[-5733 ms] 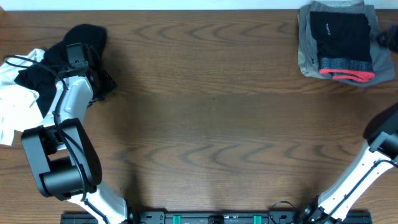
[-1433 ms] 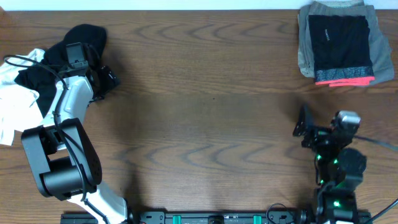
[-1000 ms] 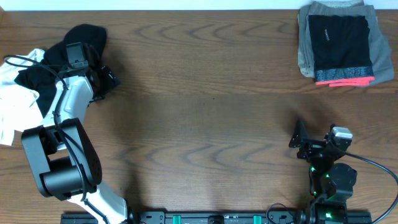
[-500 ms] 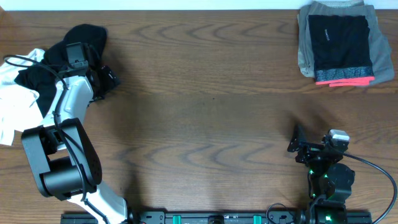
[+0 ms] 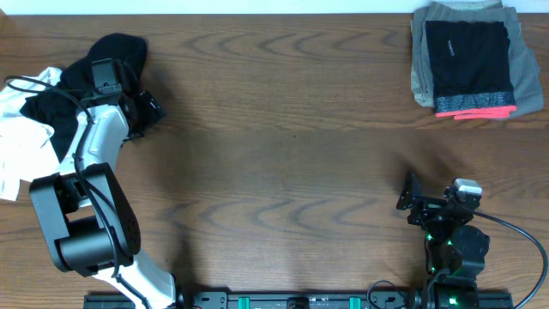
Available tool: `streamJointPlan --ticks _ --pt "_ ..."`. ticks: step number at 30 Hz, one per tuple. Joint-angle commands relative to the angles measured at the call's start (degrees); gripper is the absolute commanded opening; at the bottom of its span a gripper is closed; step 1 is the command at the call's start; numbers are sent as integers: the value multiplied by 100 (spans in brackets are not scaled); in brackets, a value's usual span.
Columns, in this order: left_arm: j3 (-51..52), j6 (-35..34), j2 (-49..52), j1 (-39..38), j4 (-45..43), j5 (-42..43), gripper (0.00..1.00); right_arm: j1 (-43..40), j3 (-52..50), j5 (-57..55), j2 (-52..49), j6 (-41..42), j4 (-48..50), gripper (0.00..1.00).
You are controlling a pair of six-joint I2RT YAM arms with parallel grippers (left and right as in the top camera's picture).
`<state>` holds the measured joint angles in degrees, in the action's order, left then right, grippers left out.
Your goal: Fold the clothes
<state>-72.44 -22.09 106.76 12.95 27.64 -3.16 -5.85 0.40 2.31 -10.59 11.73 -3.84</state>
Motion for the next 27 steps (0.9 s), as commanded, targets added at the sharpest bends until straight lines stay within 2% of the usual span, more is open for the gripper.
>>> streamJointPlan --ticks 1,15,20,27 --pt "61 35 35 -13 11 -26 98 9 -9 -39 57 44 -26 99" --pt "61 37 -131 -15 15 -28 98 9 -9 -39 57 44 -26 99" --pt "61 37 -868 -20 216 -28 98 9 -9 -39 57 44 -26 99" --pt "103 -92 -2511 -98 1303 105 98 9 -9 -39 57 44 -28 99"
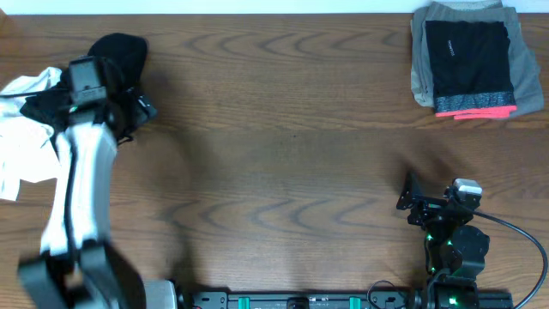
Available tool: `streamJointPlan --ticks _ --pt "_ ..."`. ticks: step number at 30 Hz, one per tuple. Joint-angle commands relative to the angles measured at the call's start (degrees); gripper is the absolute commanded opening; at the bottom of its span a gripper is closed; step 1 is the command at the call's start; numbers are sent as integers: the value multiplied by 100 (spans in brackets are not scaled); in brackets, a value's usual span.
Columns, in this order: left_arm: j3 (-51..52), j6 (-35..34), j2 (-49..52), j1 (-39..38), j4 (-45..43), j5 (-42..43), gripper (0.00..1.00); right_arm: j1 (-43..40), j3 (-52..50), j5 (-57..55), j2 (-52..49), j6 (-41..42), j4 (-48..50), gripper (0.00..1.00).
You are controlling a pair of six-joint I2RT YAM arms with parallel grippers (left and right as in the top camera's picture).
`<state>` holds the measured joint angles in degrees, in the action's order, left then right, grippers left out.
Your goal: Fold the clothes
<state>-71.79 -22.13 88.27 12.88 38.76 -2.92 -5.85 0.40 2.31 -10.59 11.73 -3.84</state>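
A heap of unfolded clothes lies at the table's left edge: a black garment (pixel 122 50) and a white garment (pixel 24 146) beside it. My left gripper (pixel 137 108) reaches into the black garment's right side; its dark fingers blend with the cloth, so their state is unclear. A folded stack (pixel 467 60), grey pieces with a black one with a pink hem on top, sits at the far right corner. My right gripper (pixel 405 194) rests low near the front right, far from any cloth, nothing in it.
The brown wooden table (pixel 283 154) stretches between the heap and the stack. The arms' mounting rail (pixel 300 300) runs along the front edge. A cable (pixel 515 232) loops off the right arm.
My left arm has swung to the left, its wrist now further over the heap and its lower links blurred. The white cloth's upper edge has shifted a little. The right arm has not moved.
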Motion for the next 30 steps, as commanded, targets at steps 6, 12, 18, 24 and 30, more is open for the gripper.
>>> streamJointPlan --ticks 6,12,18,24,30 --pt "710 -111 -2131 -516 -586 76 98 9 -9 -39 57 44 -26 99" --pt "1952 -111 -3554 -675 -1438 81 98 9 -9 -39 57 44 -26 99" --pt "3445 -90 -4986 -675 -1888 81 98 9 -9 -39 57 44 -26 99" --pt "4898 -90 -6255 -675 -2636 232 98 9 -9 -39 57 44 -26 99" --pt "6015 -87 -7027 -675 -3646 273 98 9 -9 -42 57 44 -26 99"
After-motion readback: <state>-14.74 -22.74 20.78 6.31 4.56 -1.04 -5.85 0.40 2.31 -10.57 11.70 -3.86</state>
